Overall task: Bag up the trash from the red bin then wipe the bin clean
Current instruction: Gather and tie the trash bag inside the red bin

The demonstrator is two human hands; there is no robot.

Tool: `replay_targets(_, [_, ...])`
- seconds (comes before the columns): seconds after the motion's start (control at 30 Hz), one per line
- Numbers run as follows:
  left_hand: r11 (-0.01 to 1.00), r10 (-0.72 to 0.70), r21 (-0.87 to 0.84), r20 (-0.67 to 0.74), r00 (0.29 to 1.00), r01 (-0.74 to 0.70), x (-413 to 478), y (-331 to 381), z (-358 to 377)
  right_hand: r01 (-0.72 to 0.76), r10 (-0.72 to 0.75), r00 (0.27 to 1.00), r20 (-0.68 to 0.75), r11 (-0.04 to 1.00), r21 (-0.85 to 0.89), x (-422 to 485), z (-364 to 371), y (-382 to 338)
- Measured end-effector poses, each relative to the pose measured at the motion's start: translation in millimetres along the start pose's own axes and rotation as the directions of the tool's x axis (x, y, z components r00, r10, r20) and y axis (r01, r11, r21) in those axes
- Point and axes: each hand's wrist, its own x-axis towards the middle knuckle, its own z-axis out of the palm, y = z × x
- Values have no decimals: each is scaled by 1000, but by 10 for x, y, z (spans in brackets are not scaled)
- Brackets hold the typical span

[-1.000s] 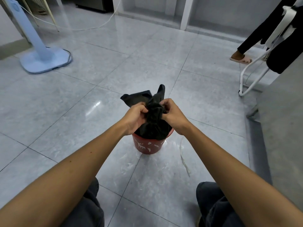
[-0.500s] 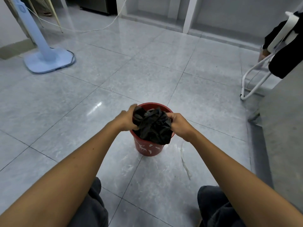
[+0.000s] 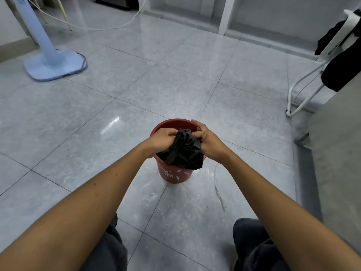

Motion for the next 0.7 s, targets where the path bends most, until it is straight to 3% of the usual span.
replay_targets(0.1, [974, -59, -209, 157, 986, 92, -42, 36, -18, -17, 18, 999, -49, 1000, 7, -10, 51, -23])
replay_targets(0.17, [908, -37, -394, 262, 964, 142, -71, 65, -35, -73, 65, 982, -176, 996, -41, -2, 94, -13])
replay_targets(0.2, [902, -18, -409, 286, 958, 139, -78, 77, -29, -120, 105, 965, -242, 991, -50, 6, 117, 3])
replay_targets(0.27, [966, -6, -251, 236, 972, 67, -100, 94, 9, -194, 184, 926, -329, 981, 1, 10, 171, 4])
replay_targets(0.33, [998, -12, -55, 118, 993, 18, -116, 74, 2, -215, 227, 926, -302, 974, 73, 2, 198, -5])
replay_targets(0.47, [995, 5, 104, 60, 998, -11, -175, -13, -137, -268, 235, 963, 131, 877, 399, -24, 112, -9])
replay_targets(0.5, [982, 14, 187, 22, 1000, -18, -191, -18, -178, -289, 236, 956, 172, 850, 440, -8, 74, 3])
replay_targets(0.57, [937, 47, 349, -52, 998, -26, -207, -20, -245, -279, 257, 960, 109, 886, 371, 51, 18, 28])
replay_targets(0.63, [896, 68, 443, -70, 995, -30, -226, -8, -297, -236, 239, 971, 7, 955, 181, 126, 16, 65])
replay_targets(0.7, [864, 81, 502, -76, 994, -32, -260, 15, -335, -194, 190, 981, 44, 976, 95, 167, 82, 81])
